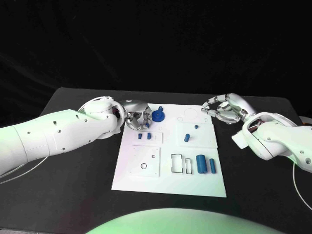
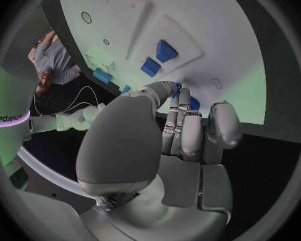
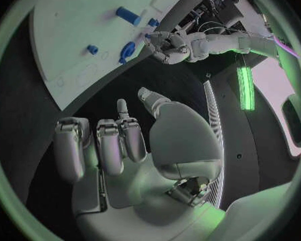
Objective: Assemble the parts on the task board
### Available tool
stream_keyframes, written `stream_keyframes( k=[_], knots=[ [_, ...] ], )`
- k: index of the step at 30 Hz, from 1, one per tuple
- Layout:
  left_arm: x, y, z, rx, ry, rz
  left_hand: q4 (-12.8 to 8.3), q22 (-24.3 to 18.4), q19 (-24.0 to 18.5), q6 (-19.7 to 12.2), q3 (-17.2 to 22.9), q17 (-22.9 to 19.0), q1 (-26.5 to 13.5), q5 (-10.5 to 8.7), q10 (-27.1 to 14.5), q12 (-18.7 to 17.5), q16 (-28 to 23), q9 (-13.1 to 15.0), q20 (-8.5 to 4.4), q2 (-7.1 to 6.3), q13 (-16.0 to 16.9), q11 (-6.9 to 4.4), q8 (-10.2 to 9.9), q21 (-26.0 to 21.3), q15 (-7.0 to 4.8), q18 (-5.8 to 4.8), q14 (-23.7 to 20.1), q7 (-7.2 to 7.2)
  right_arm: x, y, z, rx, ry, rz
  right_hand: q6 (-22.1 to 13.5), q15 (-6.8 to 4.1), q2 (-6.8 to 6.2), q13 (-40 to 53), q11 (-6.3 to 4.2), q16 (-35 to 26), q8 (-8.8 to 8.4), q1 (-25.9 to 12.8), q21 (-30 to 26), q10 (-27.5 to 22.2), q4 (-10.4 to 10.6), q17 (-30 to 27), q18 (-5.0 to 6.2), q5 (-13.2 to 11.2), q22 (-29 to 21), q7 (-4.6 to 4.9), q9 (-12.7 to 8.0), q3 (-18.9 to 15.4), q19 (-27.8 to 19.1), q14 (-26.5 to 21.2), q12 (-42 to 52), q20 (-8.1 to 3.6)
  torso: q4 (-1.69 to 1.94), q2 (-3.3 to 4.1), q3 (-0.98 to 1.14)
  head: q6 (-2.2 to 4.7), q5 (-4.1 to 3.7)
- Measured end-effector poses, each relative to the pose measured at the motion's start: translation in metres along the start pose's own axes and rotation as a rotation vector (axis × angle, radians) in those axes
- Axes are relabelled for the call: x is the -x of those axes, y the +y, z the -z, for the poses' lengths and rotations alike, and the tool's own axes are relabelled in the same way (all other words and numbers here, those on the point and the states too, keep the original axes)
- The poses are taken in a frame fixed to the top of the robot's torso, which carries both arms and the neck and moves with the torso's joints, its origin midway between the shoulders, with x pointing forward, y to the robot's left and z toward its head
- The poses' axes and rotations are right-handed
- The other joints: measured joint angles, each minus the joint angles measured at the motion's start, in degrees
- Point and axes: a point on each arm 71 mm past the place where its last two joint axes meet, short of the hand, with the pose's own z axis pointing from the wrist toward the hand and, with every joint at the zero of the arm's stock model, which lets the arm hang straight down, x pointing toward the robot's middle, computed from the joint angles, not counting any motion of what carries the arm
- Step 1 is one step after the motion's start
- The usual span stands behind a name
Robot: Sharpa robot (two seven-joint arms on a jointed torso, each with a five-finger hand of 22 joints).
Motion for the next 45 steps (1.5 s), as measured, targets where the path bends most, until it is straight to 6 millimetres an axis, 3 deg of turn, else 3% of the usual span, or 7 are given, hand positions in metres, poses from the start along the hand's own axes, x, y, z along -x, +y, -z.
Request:
stream_keyframes(
  k=[21, 30, 39, 45],
  knots=[
    [-0.0022, 0.0021, -0.0001, 0.009, 0.015, 0.0, -0.2, 0.0, 0.2, 0.0, -0.2, -0.1, 0.0, -0.03, 0.0, -0.1, 0.0, 0.0, -0.21, 0.0, -0.1, 0.0, -0.1, 0.0, 0.0, 0.0, 0.0, 0.0, 0.0002, 0.0, 0.0003, 0.0, 0.0, 0.0, 0.0, 0.0, 0.0, 0.0, 0.0, 0.0, 0.0, 0.0, 0.0, 0.0, 0.0, 0.0, 0.0, 0.0, 0.0, 0.0, 0.0, 0.0, 0.0, 0.0, 0.0, 0.0, 0.04, 0.02, -0.03, -0.2, -0.07],
    [-0.0038, 0.0035, 0.0006, 0.012, 0.023, 0.0, -0.1, -0.2, 0.2, -2.0, -0.2, -0.3, -1.8, -0.02, -0.2, -1.8, 0.0, -0.4, -0.21, -1.38, 0.1, 0.23, -2.9, 0.0, 0.0, 0.0, 0.0, 0.29, 0.0001, -0.0001, 0.0004, 0.0, 0.0, 0.0, 0.0, 0.0, 0.0, 0.0, 0.0, 0.0, 0.0, 0.0, 0.0, 0.0, 0.0, 0.0, 0.0, 0.0, 0.0, 0.0, 0.0, 0.0, 0.0, 0.0, 0.0, 0.0, 0.04, 0.02, -0.03, -0.25, -0.04],
    [-0.004, 0.0052, 0.0015, 0.016, 0.024, 0.001, 0.3, -1.4, -0.2, -2.2, -0.6, -1.4, -2.9, -0.02, -1.1, -2.6, -0.3, -0.4, 0.21, -2.02, 0.1, 1.13, -3.5, -0.7, 0.42, 0.0, -0.4, 0.51, 0.0002, -0.0002, 0.0004, 0.0, 0.0, 0.0, 0.0, 0.0, 0.0, 0.0, 0.0, 0.0, 0.0, 0.0, 0.0, 0.0, 0.0, 0.0, 0.0, 0.0, 0.0, 0.0, 0.0, 0.0, 0.0, 0.0, 0.0, 0.0, 0.04, 0.02, -0.03, -0.26, -0.07],
    [-0.0038, 0.0054, 0.0016, 0.016, 0.022, 0.001, 0.3, -1.9, -0.6, -2.2, -0.6, -2.0, -2.9, -0.01, -1.6, -2.8, -0.5, -0.4, 0.21, -2.02, 0.1, 1.11, -3.6, -0.9, 0.63, 0.0, -0.6, 0.51, 0.0003, -0.0002, 0.0003, 0.0, -0.001, 0.0, 0.0, 0.0, 0.0, 0.0, 0.0, 0.0, 0.0, 0.0, 0.0, 0.0, 0.0, 0.0, 0.0, 0.0, 0.0, 0.0, 0.0, 0.0, 0.0, 0.0, 0.0, 0.0, 0.04, 0.01, -0.04, -0.26, -0.02]
  ],
)
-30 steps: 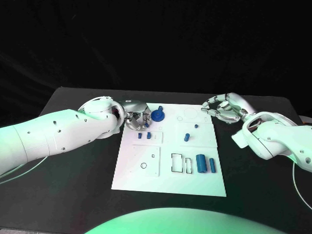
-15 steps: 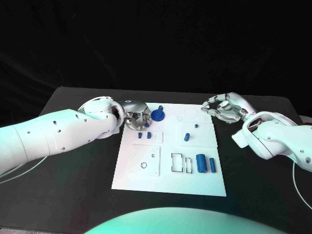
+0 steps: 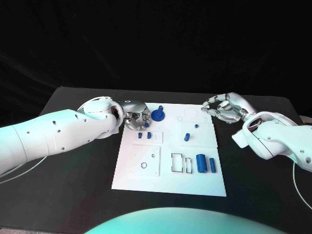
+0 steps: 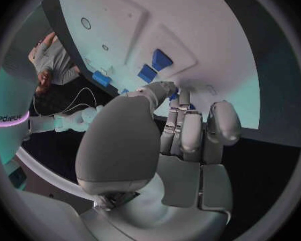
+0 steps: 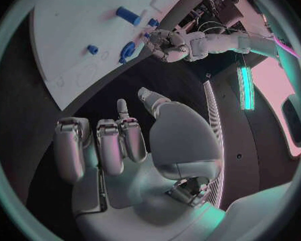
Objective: Assemble the parts on the task board
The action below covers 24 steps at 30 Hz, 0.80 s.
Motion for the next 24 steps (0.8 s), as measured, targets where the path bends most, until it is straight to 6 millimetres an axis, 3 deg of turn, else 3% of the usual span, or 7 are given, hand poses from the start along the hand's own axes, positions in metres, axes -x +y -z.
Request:
stream_keyframes(
  k=[5, 9, 13, 17, 20, 22, 24],
  knots=[
    [0.0, 0.001, 0.0, 0.002, -0.001, 0.0, 0.0, -0.3, -0.2, -1.0, 0.0, -0.3, -0.2, 0.0, -0.6, -0.2, 0.0, 0.0, 0.2, -0.23, 0.0, 0.21, -1.0, -0.2, 0.2, 0.0, -0.2, 0.38, 0.0, 0.0, 0.0, 0.0, 0.0, 0.0, 0.0, 0.0, 0.0, 0.0, 0.0, 0.0, 0.0, 0.0, 0.0, 0.0, 0.0, 0.0, 0.0, 0.0, 0.0, 0.0, 0.0, 0.0, 0.0, 0.0, 0.0, 0.0, 0.01, 0.0, 0.0, 0.03, 0.05],
    [0.001, 0.003, 0.001, 0.01, -0.003, 0.0, 0.0, -1.8, -1.5, -5.0, 0.0, -2.7, -0.8, 0.0, -3.3, -0.6, -1.2, -0.9, 0.25, -0.76, 0.4, 0.47, -3.6, -1.6, 0.62, 0.0, -1.7, 0.52, 0.0, 0.0, 0.0, 0.0, 0.0, 0.0, 0.0, 0.0, 0.27, 0.0, 0.0, 0.0, 0.0, 0.3, -0.2, 0.0, 0.0, 0.0, 0.0, 0.0, 0.0, 0.0, 0.0, 0.0, 0.0, 0.0, 0.0, 0.0, 0.01, 0.0, 0.0, 0.07, 0.09],
    [0.001, 0.008, 0.002, 0.023, -0.008, -0.001, 0.4, -3.3, -2.5, -8.2, -1.0, -4.6, -1.1, 0.0, -7.5, -1.8, -1.7, -1.5, 1.03, -1.06, 0.0, 1.51, -5.3, -2.7, 1.56, 0.0, -2.6, 0.53, 0.0, 0.0, 0.0, -0.001, -0.001, 0.001, 0.0, 0.0, 0.3, 0.0, 0.0, 0.0, 0.0, 0.3, -0.4, 0.0, 0.0, 0.0, 0.0, 0.0, 0.0, -0.04, 0.0, 0.0, 0.0, 0.0, -0.4, 0.0, -0.01, 0.0, 0.0, 0.08, 0.09],
    [0.002, 0.015, 0.003, 0.044, -0.015, -0.001, 0.4, -4.1, -2.8, -8.4, -1.4, -5.6, -1.1, 0.0, -8.4, -1.8, -1.7, -1.5, 1.13, -1.06, -0.1, 2.06, -5.5, -3.1, 1.63, 0.0, -3.1, 0.43, 0.001, -0.001, 0.0, -0.002, -0.002, 0.001, -0.4, 0.0, 0.31, 0.0, 0.0, 0.0, 0.0, 0.3, -0.5, 0.0, 0.0, 0.0, 0.0, 0.0, 0.0, -0.04, 0.0, 0.0, 0.0, 0.0, -0.4, 0.0, -0.03, -0.01, 0.0, 0.12, 0.09],
    [0.003, 0.02, 0.005, 0.058, -0.022, 0.001, 0.4, -4.3, -3.0, -8.6, -1.4, -5.7, -1.1, 0.0, -8.6, -1.8, -1.7, -1.6, 1.33, -1.06, -0.1, 1.85, -5.6, -3.1, 1.62, 0.0, -3.1, 0.22, 0.001, -0.001, 0.0, -0.002, -0.002, 0.001, -0.4, 0.0, 0.31, 0.0, 0.0, 0.0, 0.0, 0.3, -0.6, 0.0, 0.0, 0.0, 0.0, 0.0, 0.0, -0.01, 0.0, 0.0, 0.0, 0.0, -0.4, 0.0, -0.03, -0.01, 0.0, 0.12, 0.05],
    [0.004, 0.023, 0.006, 0.065, -0.026, 0.003, 0.4, -4.3, -3.0, -8.5, -1.4, -5.9, -0.8, 0.0, -8.6, -1.8, -1.7, -1.5, 1.32, -0.82, -0.1, 1.86, -5.5, -3.1, 1.83, 0.0, -3.3, 0.36, 0.001, -0.001, 0.0, -0.003, -0.002, 0.002, -0.4, 0.0, 0.29, 0.0, 0.0, 0.0, 0.0, 0.3, -1.0, 0.0, 0.0, 0.0, 0.87, 0.0, 0.0, -0.01, 0.0, 0.0, 0.0, 0.0, -0.8, 0.0, -0.03, -0.01, 0.0, 0.11, 0.0],
    [0.005, 0.028, 0.009, 0.075, -0.033, 0.01, 0.3, -4.6, -3.1, -7.3, -1.3, -6.3, -0.3, 0.0, -8.6, -1.1, -1.8, -1.3, 1.39, -0.34, -0.1, 1.85, -4.9, -3.5, 1.71, 0.0, -3.4, 0.85, 0.001, -0.001, 0.0, -0.003, -0.003, 0.003, -0.4, -0.05, -0.02, 0.0, -0.21, -0.4, 0.18, 1.1, -2.0, 0.0, 0.0, 0.0, 0.89, 0.0, 0.0, -0.01, 0.0, 0.0, 0.0, 0.0, -1.7, 0.0, -0.03, 0.0, 0.0, 0.1, -0.04]
  ],
)
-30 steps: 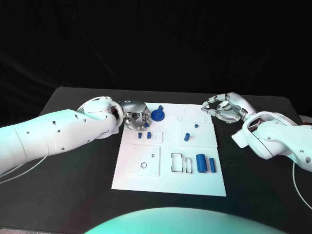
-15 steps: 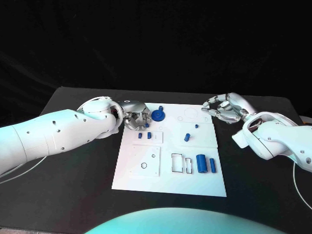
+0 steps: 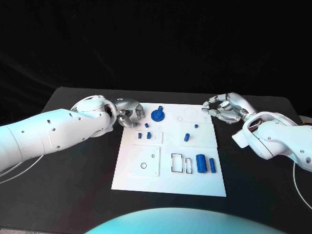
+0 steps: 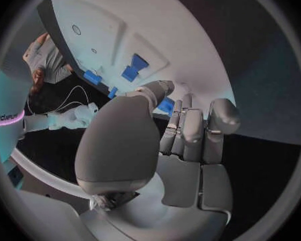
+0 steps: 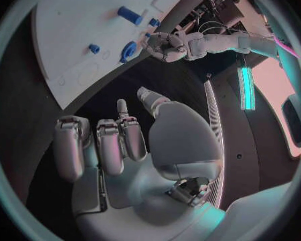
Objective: Assemble the parts on the task board
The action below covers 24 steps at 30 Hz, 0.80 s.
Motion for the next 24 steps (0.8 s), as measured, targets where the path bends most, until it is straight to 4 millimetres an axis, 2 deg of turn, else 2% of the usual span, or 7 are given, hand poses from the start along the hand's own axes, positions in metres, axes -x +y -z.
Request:
stream_keyframes(
  k=[4, 6, 8, 11, 14, 20, 24],
  knots=[
    [0.006, 0.013, 0.007, 0.021, -0.024, 0.05, -1.0, -3.7, -2.6, 2.2, 1.8, -4.3, 0.8, 0.0, 1.4, 1.7, -2.2, 0.4, -0.44, 0.79, 0.5, -0.31, 1.1, -2.6, -0.33, 0.57, -2.6, 0.59, 0.002, -0.002, 0.0, -0.004, -0.003, 0.005, 1.0, -0.17, -0.39, -0.4, -0.54, -2.4, 0.3, 2.3, -3.7, -4.4, -1.7, 0.0, 1.02, -1.0, 0.0, -0.17, -0.1, 1.7, 0.0, 0.2, -7.4, -0.44, 0.0, -0.01, 0.0, 0.03, -0.14],
    [0.011, 0.022, 0.013, 0.033, -0.046, 0.112, -1.4, -8.1, -5.4, 3.4, 2.5, -10.9, 0.8, 0.0, 2.1, 2.8, -5.9, 0.6, -0.49, 0.79, 0.8, -0.42, 1.8, -5.9, -0.5, 1.81, -6.5, 0.63, 0.003, -0.004, -0.001, -0.006, -0.004, 0.01, 2.3, -0.42, -1.03, -14.7, -0.5, -9.0, 0.29, 3.7, -12.9, -19.4, -3.1, -0.2, 3.31, -1.6, 0.0, -0.26, -0.7, 4.5, -4.0, -0.2, -27.3, -0.62, 0.0, -0.05, 0.02, 0.12, -0.38],
    [0.017, 0.029, 0.018, 0.038, -0.07, 0.185, -1.6, -10.9, -7.4, 4.6, 2.7, -16.3, 0.8, 0.0, 3.1, 3.9, -9.3, 0.7, -0.6, 0.79, 1.2, -0.48, 2.3, -8.0, -0.52, 2.33, -10.0, 0.7, 0.004, -0.006, -0.002, -0.006, -0.002, 0.018, 3.1, -0.21, -1.95, -26.2, -0.19, -13.8, -0.44, 4.6, -19.5, -25.4, -4.1, -3.1, 4.03, -1.7, -1.8, -0.21, -1.4, 8.5, -7.1, -2.6, -43.0, -0.43, 0.0, -0.08, 0.03, 0.24, -0.69],
    [0.025, 0.036, 0.025, 0.027, -0.118, 0.346, -1.6, -19.3, -13.5, 5.5, 2.7, -22.9, 0.5, 0.0, 4.0, 5.6, -14.8, 0.9, -0.67, 1.12, 1.8, -0.67, 2.9, -15.1, -0.57, 4.04, -15.1, 0.79, 0.005, -0.008, -0.004, 0.0, 0.013, 0.044, 3.1, 0.45, -3.33, -38.2, 0.05, -16.5, -1.4, 5.1, -22.7, -25.7, -5.8, -6.2, 4.9, -1.8, -3.4, -0.25, -1.9, 12.8, -8.3, -4.2, -55.4, -0.08, 0.02, -0.11, 0.04, 0.51, -1.22],
    [0.031, 0.037, 0.031, -0.006, -0.167, 0.544, -1.1, -21.9, -15.2, 5.6, 1.6, -24.8, -0.8, 0.0, 4.4, 7.1, -17.8, 0.9, -0.69, 1.5, 2.3, -0.73, 2.9, -18.3, -0.61, 4.03, -17.0, 0.7, 0.003, -0.008, -0.007, 0.021, 0.05, 0.094, 3.2, 1.09, -3.55, -46.2, 0.05, -15.9, -2.28, 5.3, -21.5, -25.7, -7.3, -6.4, 4.9, -2.0, -2.5, -0.34, -2.2, 14.6, -7.1, -3.7, -61.7, 0.66, 0.02, -0.1, 0.04, 0.77, -1.73],
    [0.037, 0.026, 0.042, -0.084, -0.239, 0.905, 0.6, -25.8, -15.5, 8.0, -0.4, -27.2, -2.7, 0.0, 6.0, 7.7, -22.4, 1.7, -0.6, 2.0, 2.0, -1.41, 4.5, -24.1, -0.74, 4.03, -18.8, -0.35, -0.008, -0.002, -0.011, 0.09, 0.147, 0.26, 3.3, 0.85, -4.23, -52.2, 0.05, -13.6, -2.95, 4.6, -17.4, -25.7, -8.3, -4.6, 4.91, -2.5, 0.0, -0.39, -2.7, 14.6, -4.6, -1.9, -64.9, 0.5, -0.03, 0.01, 0.01, 1.15, -2.63],
    [0.037, 0.017, 0.05, -0.125, -0.259, 1.072, 0.4, -28.0, -15.8, 10.2, -0.6, -28.8, -2.1, 0.0, 9.9, 4.9, -26.2, 2.4, -0.9, 2.53, 0.3, -2.01, 5.1, -27.5, -1.0, 4.02, -19.6, -1.01, -0.017, 0.003, -0.012, 0.124, 0.201, 0.39, 3.3, 0.75, -4.47, -54.1, 0.23, -13.1, -3.07, 4.4, -16.4, -25.6, -8.5, -4.3, 4.9, -2.5, 0.0, -0.4, -2.8, 14.4, -4.1, -1.4, -65.8, 0.39, -0.01, 0.02, 0.0, 1.27, -3.14]
  ],
)
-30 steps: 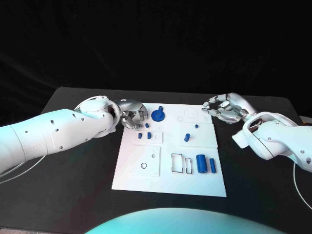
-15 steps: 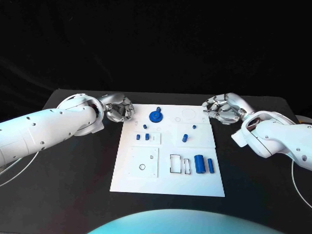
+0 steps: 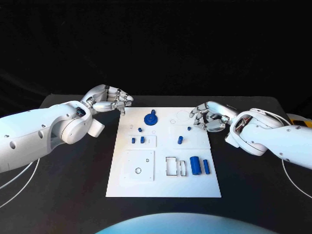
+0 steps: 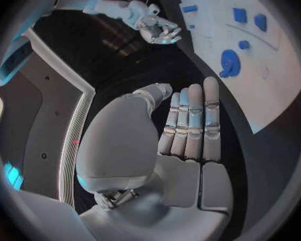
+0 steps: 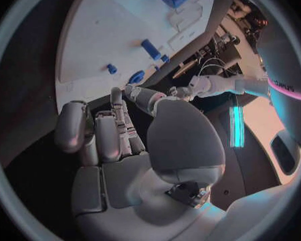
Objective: Assemble the parts on the task board
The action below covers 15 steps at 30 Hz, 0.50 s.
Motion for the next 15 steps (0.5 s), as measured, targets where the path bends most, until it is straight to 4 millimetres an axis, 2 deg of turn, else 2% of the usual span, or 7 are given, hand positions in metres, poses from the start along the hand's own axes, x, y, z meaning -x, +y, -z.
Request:
stream_keyframes(
  k=[1, 2, 5, 6, 7, 12, 15],
  knots=[
    [-0.001, -0.001, 0.002, -0.004, -0.001, 0.029, -0.2, -0.3, 0.0, 0.2, 0.2, -0.3, 0.1, 0.0, 0.6, -0.9, -0.7, 0.1, 0.0, 0.09, -0.4, -0.03, 0.0, -0.5, 0.0, 0.0, 0.0, -0.12, -0.001, 0.002, -0.001, 0.005, 0.012, 0.029, 0.0, 0.15, 0.02, -0.4, 0.0, 0.1, 0.0, 0.0, 0.3, 0.0, 0.0, 0.1, -0.17, 0.0, 0.0, 0.0, -0.1, 0.0, 0.1, 0.2, -0.2, -0.14, 0.01, 0.01, 0.0, 0.01, -0.13],
    [-0.002, -0.002, 0.004, -0.008, -0.002, 0.064, -0.3, -0.9, 0.0, 0.8, 0.0, -0.8, 0.1, 0.0, 1.8, -2.4, -1.8, 0.3, 0.0, 0.09, -1.1, -0.14, 0.0, -1.3, 0.0, 0.0, 0.0, -0.09, -0.003, 0.004, -0.002, 0.011, 0.026, 0.066, 0.0, 0.21, -0.33, -1.0, 0.0, 0.5, 0.0, -0.3, 0.9, 0.0, 0.0, 0.4, -0.91, 0.0, 0.0, 0.0, -0.1, 0.0, 0.5, 0.2, -0.6, -0.18, 0.01, 0.01, -0.01, 0.02, -0.22],
    [-0.006, -0.004, 0.01, -0.016, -0.001, 0.13, -0.6, -1.6, 0.0, 1.4, -0.3, -1.4, 0.1, 0.0, 3.9, -5.2, -3.5, 0.5, 0.0, 0.09, -2.2, -0.26, 0.0, -2.5, -0.13, 0.0, 0.1, -0.32, -0.007, 0.01, -0.006, 0.023, 0.059, 0.152, 0.0, 0.22, -0.68, -2.2, 0.11, 1.0, 0.0, -0.7, 2.0, 0.1, -0.2, 0.9, -0.93, 0.0, 0.0, -0.01, -0.2, -0.2, 0.8, 0.8, -1.0, -0.2, 0.04, 0.0, -0.01, 0.04, -0.55],
    [-0.006, -0.004, 0.012, -0.018, 0.0, 0.146, -0.8, -2.1, 0.1, 1.7, -0.5, -1.7, 0.1, 0.0, 5.2, -7.3, -4.5, 0.6, -0.13, 0.09, -2.9, -0.33, -0.5, -3.1, -0.23, 0.0, 0.7, -0.34, -0.008, 0.012, -0.007, 0.025, 0.067, 0.175, 3.7, 0.31, -0.74, -2.5, 1.15, 1.1, 0.0, -0.7, 2.2, -1.0, -0.2, 1.1, -0.93, 0.0, 0.0, 0.2, -0.2, -0.2, 1.2, 0.9, -1.2, -0.24, 0.04, 0.0, 0.0, 0.07, -0.67],
    [-0.007, -0.005, 0.013, -0.02, 0.001, 0.159, -0.9, -2.4, 0.2, 1.8, -0.6, -1.8, 0.1, 0.0, 5.7, -8.5, -5.1, 0.6, -0.23, 0.09, -3.3, -0.27, -1.0, -3.5, -0.11, 0.0, 1.0, -0.33, -0.009, 0.014, -0.008, 0.026, 0.075, 0.196, 4.6, 0.31, -0.74, -2.8, 1.21, 1.1, 0.0, -0.7, 2.2, -1.0, -0.2, 1.1, -0.93, -0.2, 0.0, 0.55, -0.2, -0.2, 1.2, 0.9, -1.2, -0.2, 0.04, 0.0, -0.01, 0.08, -0.76],
    [-0.01, -0.006, 0.018, -0.028, 0.005, 0.204, -0.5, -3.2, 0.7, 1.2, -1.1, -1.9, -0.3, 0.0, 6.3, -11.3, -6.1, 0.5, 0.02, -0.32, -4.0, -0.04, -2.2, -4.7, -0.02, 0.0, 1.1, 0.19, -0.014, 0.02, -0.012, 0.029, 0.097, 0.288, 4.9, 0.11, -0.73, -3.6, 1.1, 1.7, -0.22, -0.7, 3.3, -0.7, -0.1, 1.7, -0.92, -0.2, 0.0, 0.81, -0.3, -0.4, 1.6, 1.1, -1.5, -0.2, 0.08, 0.0, -0.01, 0.15, -1.01],
    [-0.012, -0.007, 0.019, -0.03, 0.006, 0.218, -0.5, -3.4, 0.7, 1.2, -1.1, -1.9, -0.5, 0.0, 6.3, -11.7, -6.1, 0.4, 0.02, -0.46, -4.1, -0.04, -2.5, -4.7, 0.18, 0.01, 1.3, 0.21, -0.015, 0.023, -0.013, 0.027, 0.098, 0.321, 5.1, 0.11, -0.73, -4.1, 1.1, 1.9, -0.22, -0.7, 3.5, -0.7, -0.1, 1.9, -0.92, -0.2, 0.0, 0.89, -0.4, -0.4, 1.7, 1.1, -1.8, -0.2, 0.08, 0.0, -0.01, 0.18, -1.01]
  ],
)
